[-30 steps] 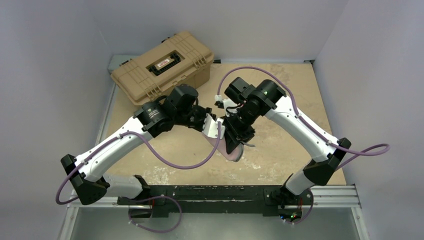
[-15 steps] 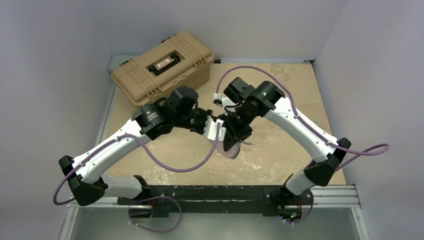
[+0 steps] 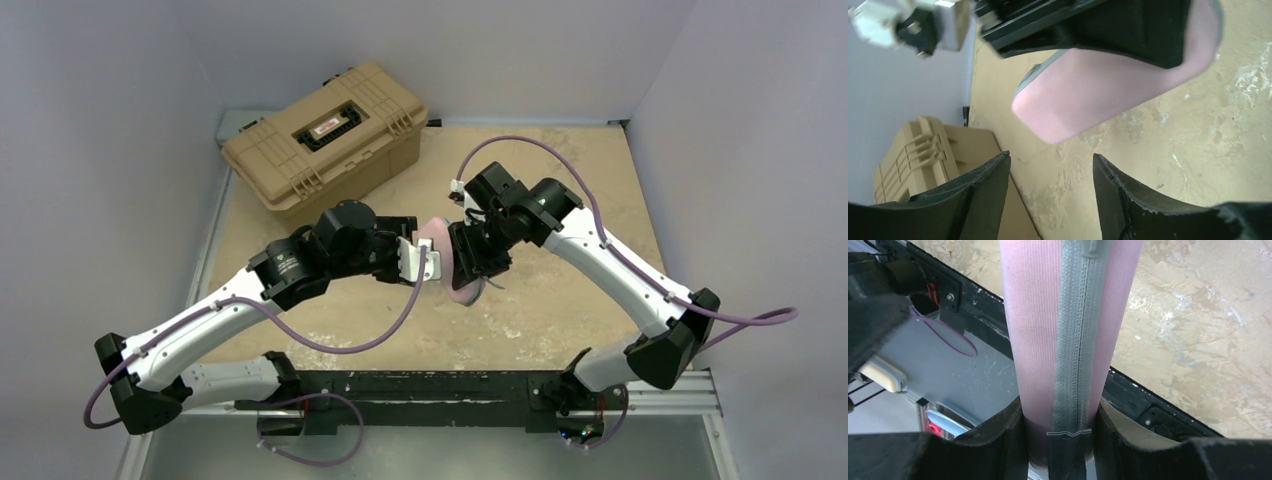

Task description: Open the umbrella

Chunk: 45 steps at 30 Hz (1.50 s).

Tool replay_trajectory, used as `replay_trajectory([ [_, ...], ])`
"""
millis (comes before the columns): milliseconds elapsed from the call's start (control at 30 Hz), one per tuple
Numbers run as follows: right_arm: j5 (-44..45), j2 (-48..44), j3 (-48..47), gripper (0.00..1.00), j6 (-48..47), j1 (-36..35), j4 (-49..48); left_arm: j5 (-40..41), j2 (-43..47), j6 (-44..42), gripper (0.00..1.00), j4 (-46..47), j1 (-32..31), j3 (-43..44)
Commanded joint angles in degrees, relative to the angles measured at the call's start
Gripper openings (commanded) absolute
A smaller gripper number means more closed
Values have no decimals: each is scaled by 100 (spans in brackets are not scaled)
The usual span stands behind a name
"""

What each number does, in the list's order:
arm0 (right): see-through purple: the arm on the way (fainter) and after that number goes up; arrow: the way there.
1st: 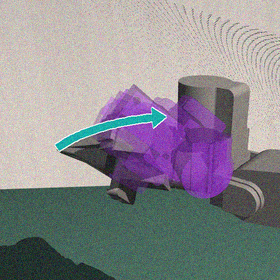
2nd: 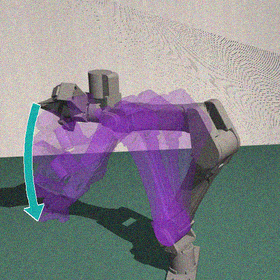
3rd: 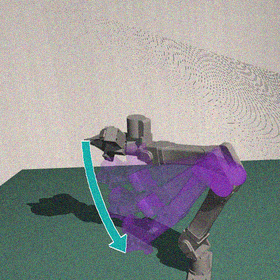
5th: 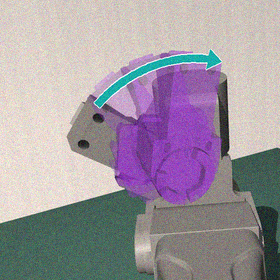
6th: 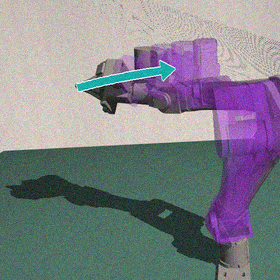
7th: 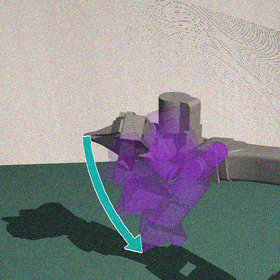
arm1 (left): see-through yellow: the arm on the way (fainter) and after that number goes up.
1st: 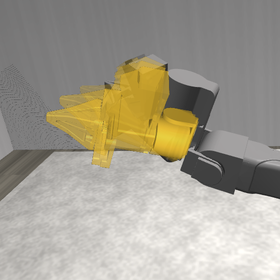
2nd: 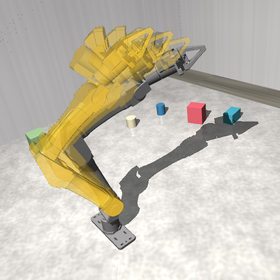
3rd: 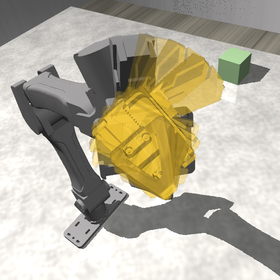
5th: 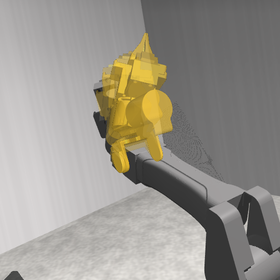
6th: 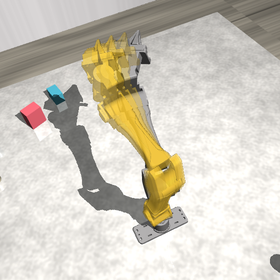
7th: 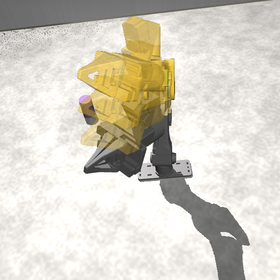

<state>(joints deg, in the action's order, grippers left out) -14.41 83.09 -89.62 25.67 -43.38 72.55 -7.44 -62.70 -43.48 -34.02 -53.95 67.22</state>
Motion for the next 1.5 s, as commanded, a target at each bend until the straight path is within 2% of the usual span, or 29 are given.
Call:
replay_trajectory([
  [0,43,-390,471,0,492,-38,-896,903,244,855,62,617,140,-114],
  [167,103,-494,1226,0,863,-34,-1703,1466,529,2235,70,495,463,-146],
  [267,-56,-453,1720,0,1043,63,-2487,2025,509,3556,87,-55,755,74],
  [300,-151,-407,1861,0,1094,140,-2776,2035,467,3946,90,-345,868,194],
  [367,-432,-317,2131,0,1220,291,-3403,1784,369,4662,92,-851,1082,392],
  [433,-818,-214,2415,0,1336,459,-4157,1251,291,5136,99,-1155,1185,465],
  [533,-1356,25,2852,0,1650,647,-5374,827,112,5774,100,-1580,1280,619],
  [667,-1693,538,3030,0,1765,754,-5843,68,17,6270,100,-1641,1343,536],
  [700,-1704,699,3011,0,1720,756,-5824,-15,39,6395,100,-1599,1348,472],
  [767,-1636,922,2952,24,1564,779,-5600,-70,97,6567,100,-1471,1351,356],
  [833,-1318,1087,2919,40,1383,792,-5185,-65,185,6667,100,-1375,1364,250],
  [1000,-899,1340,2979,47,852,909,-4188,-171,278,6637,100,-1425,1438,243],
  [1133,-177,1450,2846,51,375,917,-3205,-49,395,6609,100,-1343,1466,220],
  [1200,310,1451,2690,59,238,915,-2709,-7,383,6570,100,-1407,1482,303],
  [1233,577,1433,2604,68,229,915,-2472,83,393,6616,100,-1438,1484,337],
  [1267,801,1403,2535,80,235,913,-2291,206,414,6687,100,-1450,1481,351],
  [1300,989,1369,2465,96,257,913,-2123,329,462,6748,100,-1435,1484,331],
  [1467,1786,1169,1954,99,318,907,-1388,548,766,6883,100,-1086,1527,-16],
])
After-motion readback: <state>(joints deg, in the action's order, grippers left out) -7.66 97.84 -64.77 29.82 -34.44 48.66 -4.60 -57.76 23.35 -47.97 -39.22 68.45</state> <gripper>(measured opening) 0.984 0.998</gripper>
